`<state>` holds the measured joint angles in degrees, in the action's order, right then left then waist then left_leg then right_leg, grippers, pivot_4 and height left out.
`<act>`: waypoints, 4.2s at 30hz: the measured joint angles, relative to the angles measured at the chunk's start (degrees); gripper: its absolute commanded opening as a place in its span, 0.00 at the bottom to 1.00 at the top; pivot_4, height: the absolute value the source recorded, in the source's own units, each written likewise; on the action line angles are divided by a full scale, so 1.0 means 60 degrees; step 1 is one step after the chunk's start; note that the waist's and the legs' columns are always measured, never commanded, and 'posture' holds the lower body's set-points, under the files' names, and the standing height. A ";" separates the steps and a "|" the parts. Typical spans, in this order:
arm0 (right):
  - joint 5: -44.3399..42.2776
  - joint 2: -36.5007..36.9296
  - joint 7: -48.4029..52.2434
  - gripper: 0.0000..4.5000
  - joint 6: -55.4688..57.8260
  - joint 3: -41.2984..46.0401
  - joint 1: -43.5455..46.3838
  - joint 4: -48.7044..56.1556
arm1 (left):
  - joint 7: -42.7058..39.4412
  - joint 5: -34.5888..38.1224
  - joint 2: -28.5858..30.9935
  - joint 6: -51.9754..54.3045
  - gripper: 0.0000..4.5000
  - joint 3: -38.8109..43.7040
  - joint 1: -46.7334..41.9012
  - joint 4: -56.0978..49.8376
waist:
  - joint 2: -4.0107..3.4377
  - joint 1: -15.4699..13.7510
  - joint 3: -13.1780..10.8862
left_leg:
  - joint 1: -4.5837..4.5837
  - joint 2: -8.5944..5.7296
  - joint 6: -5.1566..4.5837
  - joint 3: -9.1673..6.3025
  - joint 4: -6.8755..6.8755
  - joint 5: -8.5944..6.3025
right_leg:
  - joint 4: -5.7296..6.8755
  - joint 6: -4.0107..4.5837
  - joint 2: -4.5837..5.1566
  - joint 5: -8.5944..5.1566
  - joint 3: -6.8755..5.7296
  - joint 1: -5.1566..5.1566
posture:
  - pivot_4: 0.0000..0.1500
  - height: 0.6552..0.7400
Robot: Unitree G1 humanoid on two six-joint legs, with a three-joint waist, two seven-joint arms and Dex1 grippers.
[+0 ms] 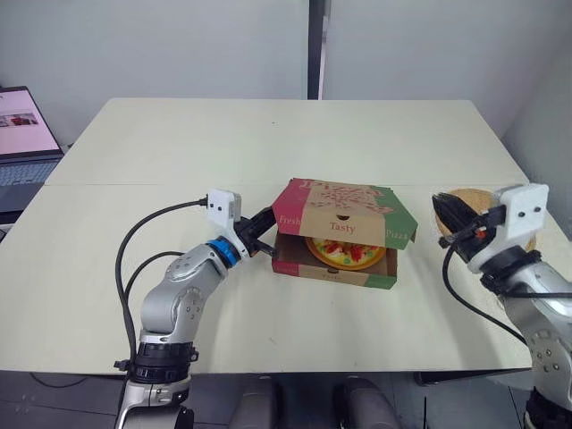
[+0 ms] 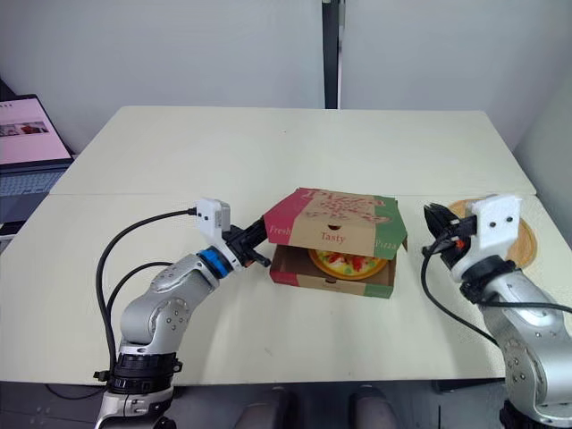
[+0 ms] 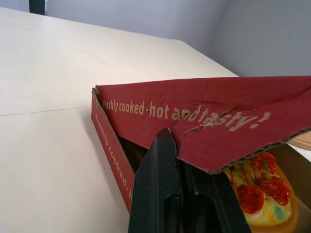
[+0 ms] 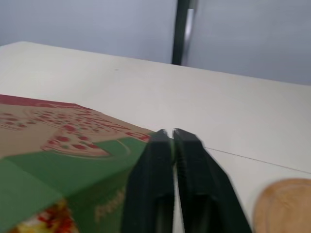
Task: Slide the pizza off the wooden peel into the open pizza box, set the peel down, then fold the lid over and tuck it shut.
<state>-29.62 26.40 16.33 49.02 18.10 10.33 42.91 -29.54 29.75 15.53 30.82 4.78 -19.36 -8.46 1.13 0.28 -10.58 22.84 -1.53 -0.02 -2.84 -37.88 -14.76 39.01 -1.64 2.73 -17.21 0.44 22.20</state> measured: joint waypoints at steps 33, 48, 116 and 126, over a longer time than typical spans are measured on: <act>-0.0401 0.0395 0.0331 0.00 0.0294 -0.1369 0.0347 -0.0691 | -0.4870 0.2540 0.4918 0.3253 0.99 0.0699 -0.2815 0.1329 | 0.0003 -0.0034 -0.0002 | 0.0012 0.0001 -0.0002 -0.0010 -0.0003 -0.0001 | -0.0008 -0.0001 -0.0017 0.0001 -0.0010 0.0003 | 1.00 1.00; -0.0118 0.0403 0.0392 0.00 0.0085 -0.1615 0.0270 -0.0748 | -0.7405 -0.0002 0.3265 0.1087 0.34 -0.2938 -0.5696 0.3279 | 0.0003 0.0056 -0.0002 | 0.0013 0.0018 -0.0002 0.0007 -0.0002 0.0000 | -0.0003 -0.0001 -0.0037 0.0001 0.0022 0.0013 | 1.00 1.00; 0.1113 0.2327 0.2578 0.00 -0.1859 -0.1793 -0.2413 -0.0907 | -0.9128 -0.3464 0.1761 -0.1932 0.01 -0.4196 -0.6536 0.5500 | 0.0004 -0.0002 -0.0002 | 0.0016 0.0021 -0.0004 0.0005 -0.0024 0.0000 | 0.0004 -0.0002 -0.0086 0.0001 0.0034 0.0008 | 1.00 1.00; 0.1532 0.2223 0.2623 0.00 -0.2002 -0.2374 -0.2150 -0.1044 | -0.9154 -0.3659 0.1753 -0.2129 0.01 -0.4197 -0.6558 0.5599 | 0.0004 0.0004 -0.0002 | 0.0015 0.0021 -0.0004 0.0003 -0.0024 0.0000 | 0.0004 -0.0002 -0.0086 0.0001 0.0034 0.0008 | 1.00 1.00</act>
<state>-20.43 39.74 32.06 37.01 3.86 -2.57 36.65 -84.46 7.79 26.05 18.04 -20.40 -58.70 25.13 1.15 0.30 -10.59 22.93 -1.41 -0.05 -2.82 -38.02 -14.76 39.04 -1.65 2.21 -17.21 0.64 22.25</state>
